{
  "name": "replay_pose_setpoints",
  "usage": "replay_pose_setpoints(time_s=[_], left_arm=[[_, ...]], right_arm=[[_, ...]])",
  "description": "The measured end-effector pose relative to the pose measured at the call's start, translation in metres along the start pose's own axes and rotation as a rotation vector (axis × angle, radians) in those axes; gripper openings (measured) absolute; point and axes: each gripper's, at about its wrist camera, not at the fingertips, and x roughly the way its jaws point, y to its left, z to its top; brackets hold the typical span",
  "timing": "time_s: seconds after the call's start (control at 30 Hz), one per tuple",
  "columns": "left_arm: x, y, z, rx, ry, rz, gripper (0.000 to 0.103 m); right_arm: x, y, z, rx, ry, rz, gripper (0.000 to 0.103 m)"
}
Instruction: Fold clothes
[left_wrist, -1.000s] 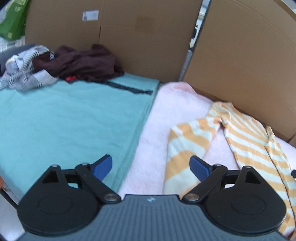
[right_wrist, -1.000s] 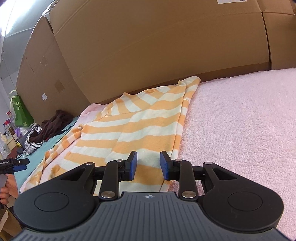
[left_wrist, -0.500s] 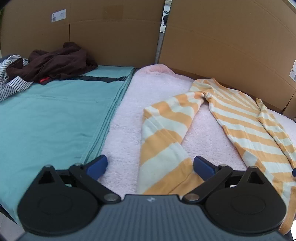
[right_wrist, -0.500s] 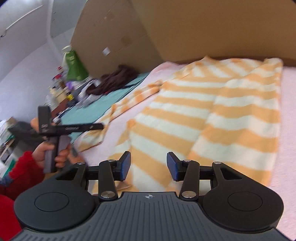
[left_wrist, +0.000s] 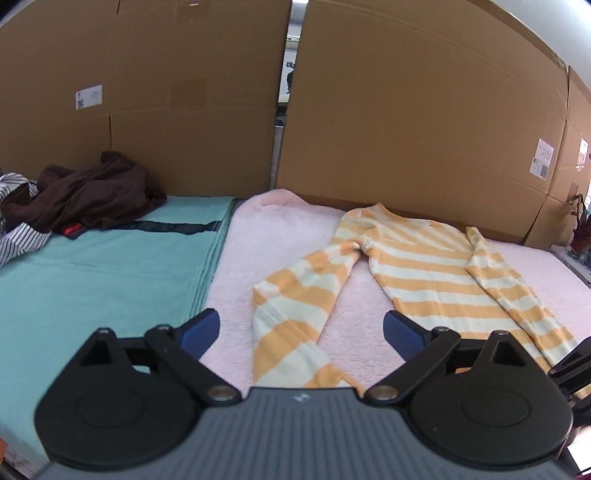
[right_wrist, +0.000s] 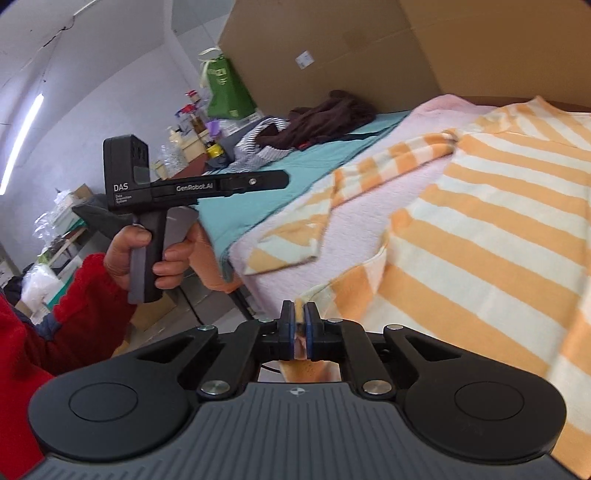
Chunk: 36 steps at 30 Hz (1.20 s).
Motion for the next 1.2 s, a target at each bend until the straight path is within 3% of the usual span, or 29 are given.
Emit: replay_pose_setpoints(time_s=[0.07, 0.17, 0.23, 0.3, 0.4, 0.47, 0.57, 0.6, 0.63, 0.7, 0.8, 0.9, 0.97, 1.03, 1.07, 1.1, 1.17, 1.2], left_arm=[[0.004, 0.002, -0.002, -0.002, 0.031, 0.011, 0.096], [0.001, 0.012, -0.016, -0.040, 0.080, 0.000, 0.096], [-0.009, 0.016, -0.027, -0.032, 0.090, -0.019, 0.097], [-0.014, 0.015, -0.036, -0.028, 0.115, -0.055, 0.096], [-0.012, 0.007, -0.046, -0.040, 0.140, -0.142, 0.096], [-0.007, -0.008, -0.052, 0.033, 0.125, -0.111, 0.096], [-0.001, -0.024, -0.054, 0.144, 0.103, -0.041, 0.076], [-0.001, -0.021, -0.051, 0.129, 0.096, -0.044, 0.053], [0.000, -0.016, -0.049, 0.122, 0.092, -0.030, 0.038], [0.004, -0.006, -0.041, 0.116, 0.097, 0.002, 0.022], [0.002, 0.010, -0.022, 0.160, 0.053, 0.108, 0.021], [-0.003, 0.029, 0.009, 0.174, -0.065, 0.230, 0.021], [-0.004, 0.044, 0.029, 0.126, -0.121, 0.243, 0.021], [-0.008, 0.052, 0.036, 0.114, -0.151, 0.180, 0.024], [-0.010, 0.055, 0.036, 0.109, -0.151, 0.143, 0.033], [-0.011, 0.057, 0.032, 0.101, -0.139, 0.108, 0.053], [-0.009, 0.059, 0.021, 0.085, -0.083, 0.089, 0.074], [-0.007, 0.060, 0.013, 0.076, -0.050, 0.108, 0.074]], right_arm=[[0.028, 0.010, 0.008, -0.026, 0.024, 0.045, 0.008], [0.061, 0.021, 0.005, -0.088, 0.096, 0.020, 0.019], [0.055, 0.018, 0.008, -0.082, 0.101, 0.077, 0.020], [0.031, 0.008, 0.017, -0.075, 0.049, 0.117, 0.022], [0.001, -0.016, 0.023, -0.016, -0.028, 0.034, 0.040], [-0.015, -0.035, 0.025, 0.052, -0.075, -0.043, 0.042], [-0.028, -0.056, 0.019, 0.138, -0.122, -0.113, 0.042], [-0.030, -0.060, 0.016, 0.156, -0.139, -0.123, 0.042], [-0.032, -0.062, 0.013, 0.168, -0.157, -0.131, 0.042], [-0.038, -0.068, 0.008, 0.197, -0.191, -0.145, 0.042], [-0.046, -0.084, 0.004, 0.277, -0.232, -0.132, 0.042], [-0.049, -0.096, 0.001, 0.337, -0.253, -0.125, 0.042], [-0.048, -0.100, -0.001, 0.364, -0.255, -0.117, 0.042], [-0.048, -0.102, -0.002, 0.378, -0.259, -0.113, 0.042], [-0.049, -0.101, -0.003, 0.373, -0.263, -0.116, 0.042], [-0.050, -0.101, -0.003, 0.369, -0.267, -0.118, 0.042], [-0.050, -0.103, -0.005, 0.383, -0.270, -0.117, 0.042], [-0.051, -0.104, -0.006, 0.392, -0.272, -0.111, 0.042]])
